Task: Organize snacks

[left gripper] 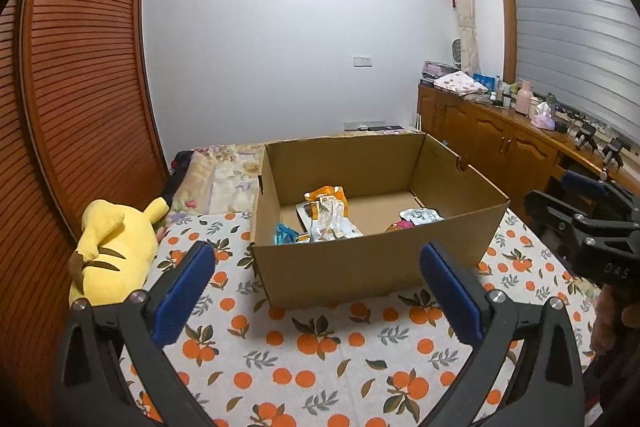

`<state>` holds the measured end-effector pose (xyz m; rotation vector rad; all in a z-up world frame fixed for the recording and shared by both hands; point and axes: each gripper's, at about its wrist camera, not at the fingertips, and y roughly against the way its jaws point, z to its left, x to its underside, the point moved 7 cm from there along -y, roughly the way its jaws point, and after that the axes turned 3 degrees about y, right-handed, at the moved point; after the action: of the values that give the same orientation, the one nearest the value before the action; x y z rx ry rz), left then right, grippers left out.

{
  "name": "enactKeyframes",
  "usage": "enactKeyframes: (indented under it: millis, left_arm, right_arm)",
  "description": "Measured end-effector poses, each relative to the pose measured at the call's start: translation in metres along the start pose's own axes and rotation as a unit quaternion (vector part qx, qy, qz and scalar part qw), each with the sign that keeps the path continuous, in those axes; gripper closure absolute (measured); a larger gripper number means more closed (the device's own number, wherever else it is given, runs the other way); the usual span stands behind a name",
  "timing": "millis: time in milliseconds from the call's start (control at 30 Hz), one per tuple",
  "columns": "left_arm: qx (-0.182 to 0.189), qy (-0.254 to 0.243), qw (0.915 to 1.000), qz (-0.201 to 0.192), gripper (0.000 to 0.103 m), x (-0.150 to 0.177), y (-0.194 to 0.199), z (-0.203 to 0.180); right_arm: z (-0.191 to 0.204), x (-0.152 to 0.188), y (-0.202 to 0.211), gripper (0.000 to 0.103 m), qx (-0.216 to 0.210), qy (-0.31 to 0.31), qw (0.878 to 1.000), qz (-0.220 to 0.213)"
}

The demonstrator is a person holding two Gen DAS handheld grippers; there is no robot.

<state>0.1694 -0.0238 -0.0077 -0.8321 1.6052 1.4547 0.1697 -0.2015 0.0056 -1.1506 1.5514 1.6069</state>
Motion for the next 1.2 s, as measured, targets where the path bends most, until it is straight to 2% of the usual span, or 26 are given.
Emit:
enactKeyframes:
  millis: [733, 1200]
  left_arm:
    - [-0.01, 0.013, 0.9998, -0.011, 0.0, 0.028, 0.031, 0.004]
    - [-0.013, 0.021, 0.9997, -0.005, 0.0, 0.038, 0.029, 0.009]
  right_arm:
    - [-0.002, 0.016, 0.049, 0.009, 0.032, -0.014, 0.999, -0.041]
    - [0.004, 0.026, 0.048, 0.009, 0.035, -0.012, 0.999, -0.039]
